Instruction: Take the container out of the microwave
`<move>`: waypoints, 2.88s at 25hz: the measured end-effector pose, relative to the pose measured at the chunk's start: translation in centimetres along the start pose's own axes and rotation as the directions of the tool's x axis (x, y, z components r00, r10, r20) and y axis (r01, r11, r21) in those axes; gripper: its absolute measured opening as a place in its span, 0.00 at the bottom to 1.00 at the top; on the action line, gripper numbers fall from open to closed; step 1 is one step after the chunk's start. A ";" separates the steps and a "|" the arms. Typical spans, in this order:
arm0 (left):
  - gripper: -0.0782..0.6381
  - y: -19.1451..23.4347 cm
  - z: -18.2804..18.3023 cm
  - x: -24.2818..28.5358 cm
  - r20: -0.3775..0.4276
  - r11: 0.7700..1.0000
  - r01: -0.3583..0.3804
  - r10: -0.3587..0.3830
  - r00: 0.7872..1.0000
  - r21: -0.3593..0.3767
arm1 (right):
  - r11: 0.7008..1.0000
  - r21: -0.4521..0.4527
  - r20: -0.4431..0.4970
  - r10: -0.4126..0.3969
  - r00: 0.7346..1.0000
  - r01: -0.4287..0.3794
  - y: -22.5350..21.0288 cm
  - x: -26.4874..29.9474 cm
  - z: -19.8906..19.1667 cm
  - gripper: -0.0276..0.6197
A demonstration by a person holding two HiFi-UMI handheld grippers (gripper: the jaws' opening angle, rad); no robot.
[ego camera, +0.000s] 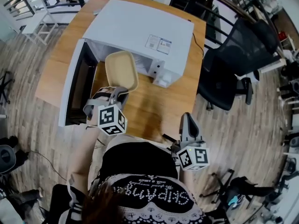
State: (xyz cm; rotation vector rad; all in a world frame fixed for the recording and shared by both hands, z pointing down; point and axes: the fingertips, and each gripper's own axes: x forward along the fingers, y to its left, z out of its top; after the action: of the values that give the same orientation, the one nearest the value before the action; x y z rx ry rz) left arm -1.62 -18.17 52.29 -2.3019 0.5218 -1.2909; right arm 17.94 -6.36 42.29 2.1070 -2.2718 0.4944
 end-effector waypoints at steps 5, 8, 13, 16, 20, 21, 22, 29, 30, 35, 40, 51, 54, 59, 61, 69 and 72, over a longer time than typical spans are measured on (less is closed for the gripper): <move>0.17 -1.0 0.6 -2.1 0.002 1.000 -0.016 0.016 1.000 0.000 | 1.000 -0.010 0.007 0.024 1.000 -0.024 -0.1 -0.1 0.4 0.10; 0.17 -1.6 1.0 -3.4 0.008 1.000 -0.024 0.024 1.000 0.002 | 0.999 -0.017 0.011 0.036 0.999 -0.036 -0.2 -0.3 0.7 0.10; 0.17 -2.5 1.4 -5.0 0.023 0.999 -0.043 0.043 0.999 -0.002 | 0.999 -0.027 0.016 0.048 0.999 -0.048 -0.6 -0.3 0.8 0.10; 0.17 -3.3 1.1 -5.9 0.024 0.999 -0.040 0.040 0.999 0.005 | 0.998 -0.027 0.020 0.049 0.999 -0.049 -0.7 -0.4 0.7 0.10; 0.17 -4.5 0.8 -7.3 0.015 1.000 -0.020 0.020 1.000 0.007 | 0.998 -0.025 0.021 0.053 0.998 -0.052 -0.7 -0.6 0.7 0.10; 0.17 -4.8 0.7 -7.6 0.013 1.000 -0.016 0.016 1.000 0.008 | 0.998 -0.024 0.021 0.053 0.998 -0.053 -0.6 -0.7 0.7 0.10; 0.17 -5.0 0.7 -8.0 0.010 1.000 -0.013 0.013 1.000 0.010 | 0.998 -0.023 0.021 0.054 0.998 -0.053 -0.6 -0.8 0.7 0.10; 0.17 -6.0 0.2 -9.9 0.002 1.000 0.003 -0.004 1.000 0.021 | 0.998 -0.027 0.022 0.061 0.998 -0.061 -0.5 -0.8 1.1 0.10; 0.17 -6.1 0.2 -10.2 0.003 1.000 0.006 -0.006 1.000 0.022 | 0.998 -0.028 0.021 0.062 0.998 -0.062 -0.5 -0.8 1.1 0.10; 0.17 -6.8 0.1 -11.0 0.010 0.999 0.021 -0.021 1.000 0.030 | 0.998 -0.036 0.018 0.059 0.998 -0.058 -1.0 -0.7 1.2 0.10; 0.17 -8.4 0.3 -11.4 0.015 0.998 0.056 -0.057 0.998 0.038 | 0.998 -0.040 0.011 0.053 0.999 -0.053 -1.7 -1.0 1.0 0.10; 0.17 -11.0 0.5 -12.3 0.047 0.987 0.142 -0.146 0.988 0.074 | 0.998 -0.036 0.005 0.050 0.999 -0.050 -2.4 -1.2 0.8 0.10; 0.17 -11.7 0.4 -12.6 0.054 0.981 0.174 -0.179 0.982 0.086 | 0.998 -0.034 0.007 0.052 0.999 -0.052 -2.4 -1.2 0.8 0.10; 0.17 -12.9 0.0 -13.0 0.048 0.971 0.217 -0.222 0.974 0.097 | 0.998 -0.034 0.007 0.049 0.999 -0.049 -2.5 -1.4 0.9 0.10; 0.17 -13.4 -0.2 -13.1 0.044 0.970 0.224 -0.229 0.972 0.098 | 0.998 -0.034 0.003 0.052 0.999 -0.052 -2.5 -1.4 0.7 0.10; 0.17 -14.3 -0.6 -12.9 0.038 0.969 0.236 -0.240 0.970 0.072 | 0.996 -0.040 -0.006 0.078 0.997 -0.078 -2.2 -0.9 0.7 0.10; 0.17 -14.3 -0.5 -12.8 0.040 0.970 0.235 -0.238 0.970 0.067 | 0.996 -0.041 -0.008 0.085 0.996 -0.085 -2.2 -0.8 0.8 0.10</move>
State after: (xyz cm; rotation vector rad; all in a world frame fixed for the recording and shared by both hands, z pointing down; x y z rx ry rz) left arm -6.81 0.31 51.45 -2.3920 0.1912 -1.3351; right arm 20.31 -5.87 41.88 1.9947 -2.3553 0.4507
